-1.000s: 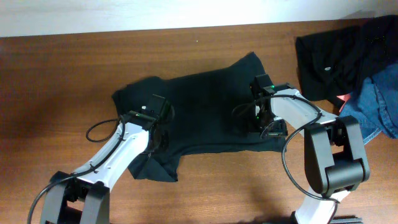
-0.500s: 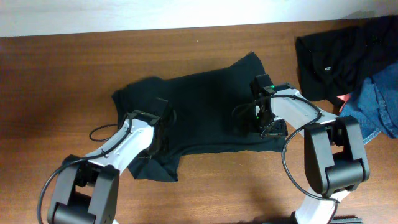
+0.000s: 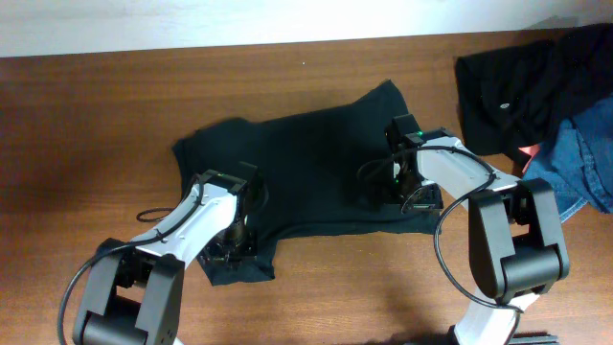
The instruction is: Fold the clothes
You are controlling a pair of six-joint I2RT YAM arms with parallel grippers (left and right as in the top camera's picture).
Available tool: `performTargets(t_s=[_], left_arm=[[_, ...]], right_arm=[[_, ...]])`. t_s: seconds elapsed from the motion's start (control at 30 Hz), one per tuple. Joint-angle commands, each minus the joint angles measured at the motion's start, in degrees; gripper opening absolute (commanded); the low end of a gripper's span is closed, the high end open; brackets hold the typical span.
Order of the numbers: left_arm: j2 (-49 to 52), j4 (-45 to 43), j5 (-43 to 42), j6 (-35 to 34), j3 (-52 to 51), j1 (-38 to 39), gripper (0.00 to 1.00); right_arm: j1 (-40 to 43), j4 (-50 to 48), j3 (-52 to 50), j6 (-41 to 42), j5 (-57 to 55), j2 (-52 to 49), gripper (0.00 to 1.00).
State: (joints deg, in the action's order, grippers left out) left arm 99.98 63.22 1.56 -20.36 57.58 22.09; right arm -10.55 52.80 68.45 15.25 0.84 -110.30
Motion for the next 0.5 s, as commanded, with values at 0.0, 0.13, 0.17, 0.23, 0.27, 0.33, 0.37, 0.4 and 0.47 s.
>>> performTargets(t_s=[0.0,0.13,0.17,0.23,0.27,0.33,0.37,0.4,0.47], left_arm=[[0.31,2.19,-2.71,1.18,-0.50,-0.13,0.00],[0.31,3.30,-3.10,1.49,-1.90,-0.13,0.01],[0.31,2.99,-3.80,2.10,-2.64,-0.11,0.01],[0.31,1.92,-5.25,2.51,-4.70,-0.11,0.01],[0.31,1.22,-6.01,3.17,-5.64,-0.11,0.01],[0.31,-0.59,-8.37,4.00,-7.82,-0.13,0.01],[0.31,-1.18,-9.35,4.07,-8.68,-0.13,0.01],[0.31,-1.64,-10.62,4.70,-9.55,-0.11,0.01],[0.28,-1.62,-13.03,5.49,-10.62,-0.11,0.01]], right_arm=[[0.15,-0.17,-1.11,0.26,-1.55,-0.85,0.99],[0.15,-0.17,-1.11,0.26,-1.55,-0.85,0.99],[0.15,-0.17,-1.11,0.26,-1.55,-0.85,0.99],[0.15,-0.15,-1.11,0.26,-1.55,-0.85,0.99],[0.15,-0.17,-1.11,0.26,-1.55,-0.85,0.99],[0.15,-0.17,-1.11,0.26,-1.55,-0.85,0.99],[0.15,-0.17,-1.11,0.26,-1.55,-0.85,0.99],[0.15,-0.15,-1.11,0.26,-1.55,-0.85,0.99],[0.15,-0.17,-1.11,0.26,-1.55,-0.85,0.99]])
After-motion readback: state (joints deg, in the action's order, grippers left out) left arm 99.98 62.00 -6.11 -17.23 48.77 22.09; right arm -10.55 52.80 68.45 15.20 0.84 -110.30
